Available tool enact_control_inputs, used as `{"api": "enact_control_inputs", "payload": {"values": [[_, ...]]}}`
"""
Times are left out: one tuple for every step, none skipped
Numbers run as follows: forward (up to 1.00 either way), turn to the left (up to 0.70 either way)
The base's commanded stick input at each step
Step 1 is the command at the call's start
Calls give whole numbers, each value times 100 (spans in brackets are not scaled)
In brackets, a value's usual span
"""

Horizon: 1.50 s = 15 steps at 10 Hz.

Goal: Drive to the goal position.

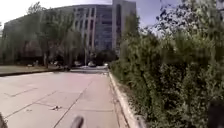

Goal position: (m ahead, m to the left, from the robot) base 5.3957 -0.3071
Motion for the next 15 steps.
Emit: {"api": "enact_control_inputs", "payload": {"values": [[0, 0], [0, 0], [48, 0], [81, 0], [100, 0], [100, 0], [100, 0], [97, 0], [96, 0], [100, 0], [100, 6], [100, 28], [100, 39], [100, 25], [100, 9]]}}
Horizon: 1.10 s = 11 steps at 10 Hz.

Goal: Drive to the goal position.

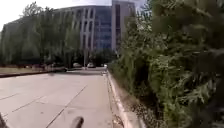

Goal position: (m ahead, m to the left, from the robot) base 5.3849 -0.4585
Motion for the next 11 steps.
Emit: {"api": "enact_control_inputs", "payload": {"values": [[100, 0], [100, 0], [99, 40], [99, 40], [100, 40], [100, 40], [100, 40], [100, 40], [100, 17], [100, 0], [100, 0]]}}
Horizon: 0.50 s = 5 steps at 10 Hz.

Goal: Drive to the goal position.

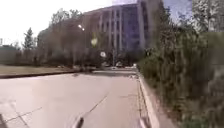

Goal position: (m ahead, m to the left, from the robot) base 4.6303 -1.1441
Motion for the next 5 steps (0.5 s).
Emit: {"api": "enact_control_inputs", "payload": {"values": [[100, 0], [100, 0], [100, 0], [100, 0], [100, 0]]}}
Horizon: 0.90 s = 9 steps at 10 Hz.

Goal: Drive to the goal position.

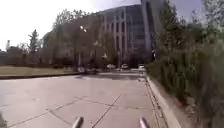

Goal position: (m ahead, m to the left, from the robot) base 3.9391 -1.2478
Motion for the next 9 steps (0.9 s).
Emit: {"api": "enact_control_inputs", "payload": {"values": [[100, 0], [100, -37], [100, -39], [100, -40], [100, -38], [100, -35], [100, 0], [100, 0], [100, 0]]}}
